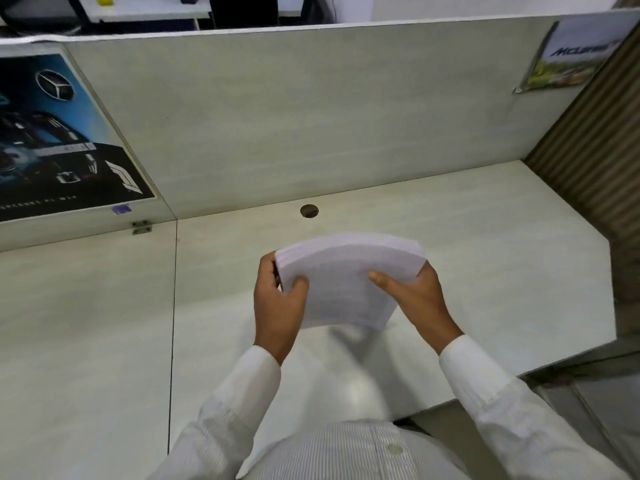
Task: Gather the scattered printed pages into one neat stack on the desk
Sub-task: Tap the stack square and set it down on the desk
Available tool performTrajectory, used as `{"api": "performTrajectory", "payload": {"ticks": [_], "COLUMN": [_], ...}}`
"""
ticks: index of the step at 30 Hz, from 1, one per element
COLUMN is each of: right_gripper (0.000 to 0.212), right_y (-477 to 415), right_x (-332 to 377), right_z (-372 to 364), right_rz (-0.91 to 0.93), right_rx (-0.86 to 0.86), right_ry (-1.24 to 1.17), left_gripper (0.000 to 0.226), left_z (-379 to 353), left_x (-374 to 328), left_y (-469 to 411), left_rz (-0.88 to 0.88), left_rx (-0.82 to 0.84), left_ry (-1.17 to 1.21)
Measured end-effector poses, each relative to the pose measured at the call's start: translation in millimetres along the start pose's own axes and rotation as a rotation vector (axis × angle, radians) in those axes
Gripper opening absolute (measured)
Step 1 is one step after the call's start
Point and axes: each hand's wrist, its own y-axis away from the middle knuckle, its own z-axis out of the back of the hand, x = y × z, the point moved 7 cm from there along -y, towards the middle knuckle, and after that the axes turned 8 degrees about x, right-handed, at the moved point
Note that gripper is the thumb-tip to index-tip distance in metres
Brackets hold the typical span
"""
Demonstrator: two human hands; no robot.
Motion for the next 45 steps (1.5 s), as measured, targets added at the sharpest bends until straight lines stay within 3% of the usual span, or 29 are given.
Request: {"api": "performTrajectory", "payload": {"ticks": [6, 8, 10, 12, 16, 22, 26, 30, 31, 34, 36, 38, 41, 45], "right_gripper": [0.040, 0.038, 0.039, 0.038, 0.034, 0.038, 0.076, 0.103, 0.097, 0.040, 0.032, 0.031, 0.027, 0.011], "right_y": [-13.1, -16.0, -17.9, -21.3, -34.4, -39.7, -21.7, -11.5, -12.1, -18.0, -26.1, -32.3, -39.8, -49.1], "right_x": [-10.5, -11.0, -11.7, -13.8, -28.1, -100.6, -151.7, -155.0, -150.1, -125.2, -119.2, -116.6, -101.2, -57.0], "right_z": [7.4, 9.3, 6.9, 5.6, 9.1, 31.1, 49.3, 33.6, 27.2, 17.3, 25.5, 30.3, 26.7, 27.1], "right_rz": [-0.085, -0.098, -0.101, -0.094, -0.123, -0.308, -0.592, -0.635, -0.601, -0.557, -0.574, -0.586, -0.506, -0.235], "right_rx": [0.072, 0.140, 0.232, 0.284, 0.281, 0.270, 0.144, 0.245, 0.278, 0.330, 0.349, 0.390, 0.337, 0.124], "right_ry": [-0.007, -0.018, -0.025, -0.034, -0.040, 0.151, -0.021, -0.303, -0.377, -0.574, -0.442, -0.227, 0.031, 0.044], "left_gripper": [0.026, 0.020, 0.024, 0.033, 0.046, 0.027, 0.027, 0.024, 0.022, 0.029, 0.038, 0.038, 0.028, 0.012], "left_z": [12.3, 10.1, -7.9, -34.5, -77.0, -94.7, -72.0, -30.2, -23.7, -5.9, 5.4, 11.7, 8.4, 14.5], "left_x": [-34.8, -52.0, -64.9, -72.8, -65.2, -75.6, -80.1, -82.6, -74.6, -21.0, 27.1, 61.1, 83.2, 55.6], "left_y": [-12.3, -17.4, -21.6, -26.0, -34.6, -51.4, -78.6, -90.5, -88.3, -74.6, -57.3, -39.2, -21.8, -11.9], "left_rz": [-0.076, -0.075, -0.113, -0.157, -0.155, -0.159, -0.001, 0.213, 0.277, 0.501, 0.700, 0.809, 0.713, 0.309], "left_rx": [0.237, 0.367, 0.472, 0.505, 0.512, 0.544, 0.605, 0.513, 0.503, 0.436, 0.368, 0.316, 0.229, -0.072], "left_ry": [-0.284, -0.593, -0.972, -1.179, -1.395, -1.546, -1.375, -0.858, -0.745, -0.428, -0.259, -0.256, -0.277, -0.099]}}
